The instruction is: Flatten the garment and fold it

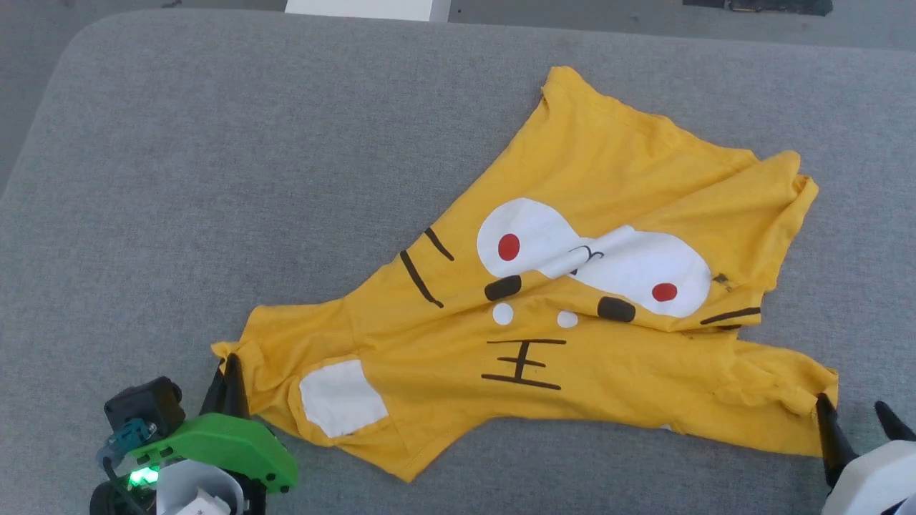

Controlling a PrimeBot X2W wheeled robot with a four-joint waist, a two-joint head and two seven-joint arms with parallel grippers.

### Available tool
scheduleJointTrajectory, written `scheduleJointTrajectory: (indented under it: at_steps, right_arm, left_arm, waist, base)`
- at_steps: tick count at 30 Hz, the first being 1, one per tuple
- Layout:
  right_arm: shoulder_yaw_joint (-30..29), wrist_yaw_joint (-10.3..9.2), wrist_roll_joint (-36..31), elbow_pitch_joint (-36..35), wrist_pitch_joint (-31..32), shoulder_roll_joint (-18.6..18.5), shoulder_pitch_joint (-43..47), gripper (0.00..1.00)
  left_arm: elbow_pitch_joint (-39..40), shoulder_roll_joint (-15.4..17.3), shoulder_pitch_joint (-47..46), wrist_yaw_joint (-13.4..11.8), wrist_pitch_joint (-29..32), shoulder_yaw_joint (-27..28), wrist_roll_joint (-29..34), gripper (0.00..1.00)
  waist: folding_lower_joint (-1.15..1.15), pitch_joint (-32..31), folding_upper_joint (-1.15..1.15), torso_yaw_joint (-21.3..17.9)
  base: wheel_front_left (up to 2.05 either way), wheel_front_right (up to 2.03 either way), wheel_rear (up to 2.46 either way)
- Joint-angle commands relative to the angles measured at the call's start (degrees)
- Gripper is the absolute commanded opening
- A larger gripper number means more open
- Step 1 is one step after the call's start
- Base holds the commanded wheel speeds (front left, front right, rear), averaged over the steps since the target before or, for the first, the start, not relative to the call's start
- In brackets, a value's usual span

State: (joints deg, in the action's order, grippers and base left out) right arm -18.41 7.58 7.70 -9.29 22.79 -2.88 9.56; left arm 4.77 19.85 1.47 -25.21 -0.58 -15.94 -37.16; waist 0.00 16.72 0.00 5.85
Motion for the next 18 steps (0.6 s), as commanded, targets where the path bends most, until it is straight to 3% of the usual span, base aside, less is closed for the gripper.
scheduleJointTrajectory:
  at_steps: [1, 10, 11, 12, 18]
  right_arm:
    - [0.40, -0.09, 0.66, 0.14, 0.19, 0.01, 0.32, 1.00]
    - [5.57, -0.09, 1.13, 7.00, 1.28, 0.01, -3.13, 1.00]
    - [5.54, -0.09, 2.00, 8.83, 1.52, 0.01, -4.12, 0.12]
    - [5.38, -0.09, 2.22, 9.43, 1.32, 0.01, -4.55, 0.00]
    - [3.51, -0.09, 3.16, 9.79, -2.84, 0.01, -6.71, 0.00]
  left_arm:
    - [0.35, -0.22, -1.05, 0.10, 0.06, -0.13, 0.67, 0.00]
    - [0.80, -0.21, -1.76, -0.06, 0.84, -1.05, 0.90, 0.00]
    - [0.81, -0.30, -1.99, -0.09, 0.99, -1.35, 0.99, 0.00]
    - [0.81, -0.34, -2.09, -0.08, 1.05, -1.50, 1.04, 0.00]
    - [1.48, -0.31, -2.47, 0.19, 0.95, -2.34, 1.49, 0.00]
  waist:
    - [0.00, 0.52, 0.00, -0.06]
    - [0.00, 1.31, 0.00, -0.21]
    - [0.00, 1.28, 0.00, -0.18]
    - [0.00, 1.24, 0.00, -0.16]
    - [0.00, 0.00, 0.00, -0.33]
  base:
    - [0.00, 0.00, 0.00]
    - [0.00, 0.00, 0.00]
    - [0.00, 0.00, 0.00]
    - [0.00, 0.00, 0.00]
    - [0.00, 0.00, 0.00]
